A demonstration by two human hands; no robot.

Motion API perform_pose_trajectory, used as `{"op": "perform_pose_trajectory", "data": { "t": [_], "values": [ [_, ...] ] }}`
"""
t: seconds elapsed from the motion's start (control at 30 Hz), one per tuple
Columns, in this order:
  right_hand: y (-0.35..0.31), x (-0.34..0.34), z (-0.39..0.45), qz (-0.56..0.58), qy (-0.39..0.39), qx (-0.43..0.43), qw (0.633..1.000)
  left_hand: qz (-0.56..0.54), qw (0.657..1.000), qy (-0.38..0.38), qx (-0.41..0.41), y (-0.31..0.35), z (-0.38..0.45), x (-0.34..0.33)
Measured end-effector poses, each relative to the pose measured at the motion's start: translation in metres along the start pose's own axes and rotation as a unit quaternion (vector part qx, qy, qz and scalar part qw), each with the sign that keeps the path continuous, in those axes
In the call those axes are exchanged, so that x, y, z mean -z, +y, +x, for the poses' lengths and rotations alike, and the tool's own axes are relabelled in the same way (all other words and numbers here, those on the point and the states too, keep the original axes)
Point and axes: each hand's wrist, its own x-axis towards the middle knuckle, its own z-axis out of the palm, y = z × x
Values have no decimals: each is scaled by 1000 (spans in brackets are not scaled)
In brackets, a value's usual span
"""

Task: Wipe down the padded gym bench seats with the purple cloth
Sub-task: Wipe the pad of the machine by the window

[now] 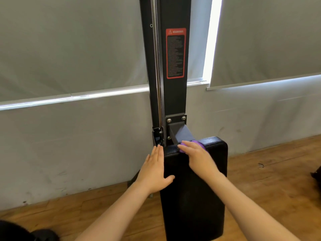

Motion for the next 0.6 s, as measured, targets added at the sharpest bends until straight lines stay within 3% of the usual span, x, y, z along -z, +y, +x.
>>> {"op": "perform_pose_trajectory", "data": {
  "t": [0.17,0.27,0.47,0.6],
  "values": [
    [43,22,4,19,23,-134,991,3,1000,9,-20,-10,-18,-1],
    [21,14,8,20,73,-178,981,-1,1000,1,-25,-10,-18,0],
    [-72,-25,6,60,16,-12,998,-49,999,6,-14,-12,-15,-4],
    [-48,-14,10,37,-23,34,998,-83,996,-8,17,-8,-26,-12]
  ]
}}
